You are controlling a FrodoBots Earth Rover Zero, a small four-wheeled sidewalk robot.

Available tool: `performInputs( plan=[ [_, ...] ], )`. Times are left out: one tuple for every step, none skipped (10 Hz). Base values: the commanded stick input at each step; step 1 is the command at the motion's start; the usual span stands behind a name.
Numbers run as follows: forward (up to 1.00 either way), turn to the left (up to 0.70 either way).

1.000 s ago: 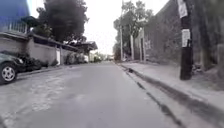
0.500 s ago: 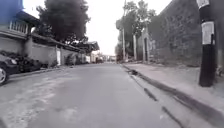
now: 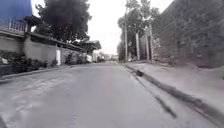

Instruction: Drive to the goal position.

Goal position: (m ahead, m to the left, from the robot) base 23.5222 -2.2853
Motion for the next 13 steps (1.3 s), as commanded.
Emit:
performInputs(
  plan=[
    [1.00,0.04],
    [1.00,0.04],
    [1.00,0.04],
    [1.00,0.04],
    [1.00,0.04],
    [1.00,0.04],
    [1.00,0.04],
    [1.00,0.04],
    [1.00,0.04],
    [1.00,0.04],
    [1.00,-0.06],
    [1.00,-0.17],
    [1.00,-0.27]
  ],
)
